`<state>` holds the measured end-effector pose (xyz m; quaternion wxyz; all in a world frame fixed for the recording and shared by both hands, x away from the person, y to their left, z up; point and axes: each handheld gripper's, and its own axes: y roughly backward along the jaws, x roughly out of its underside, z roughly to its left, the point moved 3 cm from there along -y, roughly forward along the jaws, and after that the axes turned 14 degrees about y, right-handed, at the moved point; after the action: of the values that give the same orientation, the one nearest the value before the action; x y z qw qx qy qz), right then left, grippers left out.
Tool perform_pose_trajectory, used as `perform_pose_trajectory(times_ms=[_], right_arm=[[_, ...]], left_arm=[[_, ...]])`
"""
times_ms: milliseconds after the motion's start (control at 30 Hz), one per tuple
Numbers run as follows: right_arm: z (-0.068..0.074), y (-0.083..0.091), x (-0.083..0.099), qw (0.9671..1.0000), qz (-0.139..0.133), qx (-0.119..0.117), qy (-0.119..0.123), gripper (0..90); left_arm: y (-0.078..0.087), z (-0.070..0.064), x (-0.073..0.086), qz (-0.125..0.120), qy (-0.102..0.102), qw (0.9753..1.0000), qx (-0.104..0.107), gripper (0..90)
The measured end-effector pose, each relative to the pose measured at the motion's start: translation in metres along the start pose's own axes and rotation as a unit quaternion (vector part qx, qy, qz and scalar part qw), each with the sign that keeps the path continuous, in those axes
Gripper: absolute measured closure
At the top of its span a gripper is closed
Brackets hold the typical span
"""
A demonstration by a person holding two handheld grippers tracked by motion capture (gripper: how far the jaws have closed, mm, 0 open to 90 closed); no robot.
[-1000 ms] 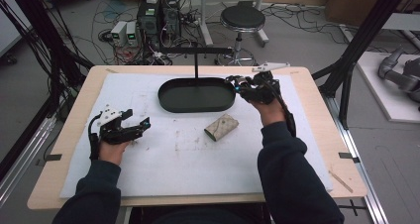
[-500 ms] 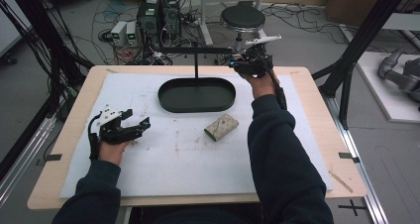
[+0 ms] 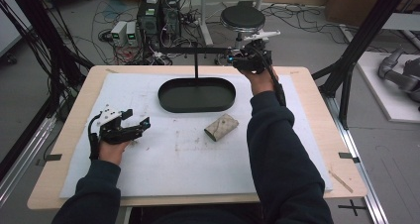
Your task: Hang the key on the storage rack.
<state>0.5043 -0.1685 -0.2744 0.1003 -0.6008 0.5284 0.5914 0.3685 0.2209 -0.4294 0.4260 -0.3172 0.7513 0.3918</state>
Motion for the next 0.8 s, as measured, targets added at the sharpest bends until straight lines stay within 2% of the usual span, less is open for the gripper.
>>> perform_pose_trajectory(times_ms=[133, 200, 367, 500, 600, 733, 800], right_arm=[[-0.002, -0.001, 0.0, 1.0, 0.005, 0.001, 0.0, 49.7], [-0.003, -0.002, 0.003, 0.9998, 0.017, 0.007, 0.002, 49.6], [-0.007, -0.003, 0.005, 0.9997, 0.02, 0.012, -0.003, 49.6], [-0.008, -0.007, 0.008, 0.9991, 0.034, 0.02, 0.014, 49.6], [-0.007, -0.007, 0.007, 0.999, 0.034, 0.022, 0.019, 49.6], [-0.005, -0.013, 0.009, 0.9974, 0.046, 0.04, 0.039, 49.6], [-0.006, -0.013, 0.009, 0.9972, 0.048, 0.042, 0.04, 49.6]], left_arm=[[0.0, 0.0, 0.0, -0.002, 0.002, 1.0, 0.0, 21.8], [0.0, 0.0, 0.0, -0.002, 0.002, 1.0, 0.0, 21.8], [0.0, 0.0, 0.0, -0.002, 0.002, 1.0, 0.0, 21.7], [0.0, 0.0, 0.0, -0.002, 0.002, 1.0, 0.0, 21.7], [0.0, 0.0, 0.0, -0.001, 0.003, 1.0, 0.0, 21.8], [0.0, 0.001, 0.0, -0.002, 0.002, 1.0, 0.0, 21.8], [0.001, 0.001, 0.0, -0.001, 0.002, 1.0, 0.0, 21.8]])
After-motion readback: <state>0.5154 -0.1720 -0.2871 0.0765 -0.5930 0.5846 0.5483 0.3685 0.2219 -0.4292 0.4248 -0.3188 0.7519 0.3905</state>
